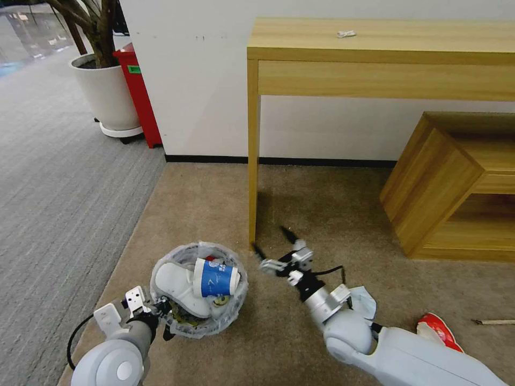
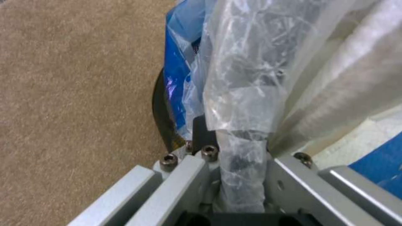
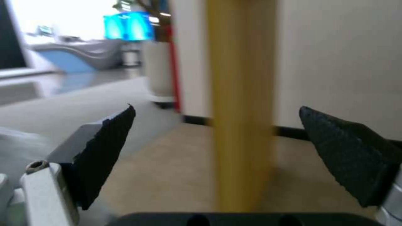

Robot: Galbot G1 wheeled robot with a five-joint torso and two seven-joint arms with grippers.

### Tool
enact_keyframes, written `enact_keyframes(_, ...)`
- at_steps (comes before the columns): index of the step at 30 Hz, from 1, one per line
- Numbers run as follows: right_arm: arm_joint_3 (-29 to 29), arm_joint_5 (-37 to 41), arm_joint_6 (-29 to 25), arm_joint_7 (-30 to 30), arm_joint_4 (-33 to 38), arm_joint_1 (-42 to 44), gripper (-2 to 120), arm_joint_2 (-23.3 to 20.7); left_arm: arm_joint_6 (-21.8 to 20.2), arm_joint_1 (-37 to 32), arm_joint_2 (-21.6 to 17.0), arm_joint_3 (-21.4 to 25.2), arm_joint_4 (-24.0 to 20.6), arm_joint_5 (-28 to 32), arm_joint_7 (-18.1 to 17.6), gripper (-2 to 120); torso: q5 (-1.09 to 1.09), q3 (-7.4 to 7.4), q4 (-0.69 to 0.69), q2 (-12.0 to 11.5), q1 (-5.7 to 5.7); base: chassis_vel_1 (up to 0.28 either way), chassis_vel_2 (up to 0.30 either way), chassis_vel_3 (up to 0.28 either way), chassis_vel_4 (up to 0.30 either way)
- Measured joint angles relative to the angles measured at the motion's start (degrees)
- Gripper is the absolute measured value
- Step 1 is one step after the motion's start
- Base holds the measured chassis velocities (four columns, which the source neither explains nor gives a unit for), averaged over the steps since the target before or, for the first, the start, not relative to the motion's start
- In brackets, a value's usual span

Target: Pick up the trash bin and place the garbage on the floor into it.

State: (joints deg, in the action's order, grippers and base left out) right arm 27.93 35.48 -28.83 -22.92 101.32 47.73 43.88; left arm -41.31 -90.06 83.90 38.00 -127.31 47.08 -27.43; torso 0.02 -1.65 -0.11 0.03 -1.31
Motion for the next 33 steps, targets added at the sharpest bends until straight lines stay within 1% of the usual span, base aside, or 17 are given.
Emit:
enact_keyframes(2,-3.0,-2.1,0.4,-1.2,-2.3,2.3,100,-0.3,0.0,0.1,-0.1,0.2,-0.2,-0.1,0.1,0,0.00,0.00,0.00,0.0,0.00,0.000,0.000,0.000,0.000)
enact_keyframes(3,-5.3,-4.3,0.5,-2.5,-4.5,4.0,100,-0.4,0.1,0.3,-0.2,0.3,-0.3,-0.1,0.2,0,0.02,0.00,0.00,0.0,0.00,0.000,0.000,0.000,0.000)
enact_keyframes(4,-5.3,-4.3,0.5,-2.5,-4.5,4.0,100,-0.4,0.1,0.3,-0.2,0.3,-0.3,-0.1,0.2,0,0.02,0.00,0.00,0.0,0.00,0.000,0.000,0.000,0.000)
enact_keyframes(7,-10.0,-8.8,0.6,-3.3,-9.4,8.4,100,-1.9,0.2,0.7,-0.2,0.4,-0.2,-0.1,0.3,0,0.00,0.00,-0.01,0.0,0.00,0.000,0.000,0.000,0.000)
enact_keyframes(8,-10.0,-8.8,0.6,-3.3,-9.4,8.4,100,-1.9,0.2,0.7,-0.2,0.4,-0.2,-0.1,0.3,0,0.00,0.00,-0.01,0.0,0.00,0.000,0.000,0.000,0.000)
enact_keyframes(11,-12.7,-12.8,0.2,-4.5,-13.9,11.9,100,-2.4,0.3,1.2,0.2,0.0,0.4,-0.2,0.6,0,0.02,0.00,0.00,0.0,0.00,0.000,0.000,0.000,0.000)
enact_keyframes(12,-12.7,-12.8,0.2,-4.5,-13.9,11.9,100,-2.4,0.3,1.2,0.2,0.0,0.4,-0.2,0.6,0,0.02,0.00,0.00,0.0,0.00,0.000,0.000,0.000,0.000)
enact_keyframes(13,-13.9,-13.9,0.1,-4.4,-14.9,13.3,100,-2.5,0.4,1.4,0.4,-0.2,0.6,-0.4,0.7,0,0.00,0.00,-0.01,0.0,0.00,0.000,0.000,0.000,0.000)
enact_keyframes(15,-15.9,-16.4,-0.2,-4.6,-17.2,15.8,100,-1.7,0.4,1.7,0.8,-0.7,1.1,-0.8,1.1,0,0.00,0.00,-0.01,0.0,0.00,0.000,0.000,0.000,0.000)
enact_keyframes(16,-15.9,-16.4,-0.2,-4.6,-17.2,15.8,100,-1.7,0.4,1.7,0.8,-0.7,1.1,-0.8,1.1,0,0.00,0.00,-0.01,0.0,0.00,0.000,0.000,0.000,0.000)
enact_keyframes(18,-17.5,-18.8,-0.3,-5.5,-19.0,18.2,100,-0.8,0.5,1.9,1.2,-0.9,1.4,-1.2,1.4,0,0.02,0.00,0.01,0.0,0.00,0.000,0.000,0.000,0.000)
enact_keyframes(20,-18.4,-19.8,-0.4,-5.7,-19.6,19.7,100,-0.6,0.6,2.0,1.2,-0.9,1.5,-1.4,1.5,0,0.01,0.00,0.01,0.0,0.00,0.000,0.000,0.000,0.000)
enact_keyframes(23,-21.8,-23.1,-0.7,-5.9,-21.7,23.9,100,0.0,0.8,2.3,1.2,-0.8,1.6,-1.5,2.1,0,0.00,0.00,-0.01,0.0,0.00,0.000,0.000,0.000,0.000)
enact_keyframes(24,-21.8,-23.1,-0.7,-5.9,-21.7,23.9,100,0.0,0.8,2.3,1.2,-0.8,1.6,-1.5,2.1,0,0.00,0.00,-0.01,0.0,0.00,0.000,0.000,0.000,0.000)
enact_keyframes(26,-23.8,-25.7,-2.0,-5.6,-23.9,25.5,100,0.5,1.0,2.4,1.2,-0.7,1.9,-1.6,2.5,0,0.01,0.00,0.00,0.0,0.00,0.000,0.000,0.000,0.000)
enact_keyframes(30,-25.1,-27.4,-3.5,-5.4,-25.9,26.7,100,0.9,1.2,2.5,1.4,-0.6,2.1,-1.7,2.8,0,0.00,0.00,0.00,0.0,0.00,0.000,0.000,0.000,0.000)
enact_keyframes(33,-27.2,-30.1,-5.1,-5.6,-30.4,28.6,100,2.6,1.4,2.6,1.5,-0.6,2.1,-1.8,3.3,0,0.00,0.00,0.00,0.0,0.00,0.000,0.000,0.000,0.000)
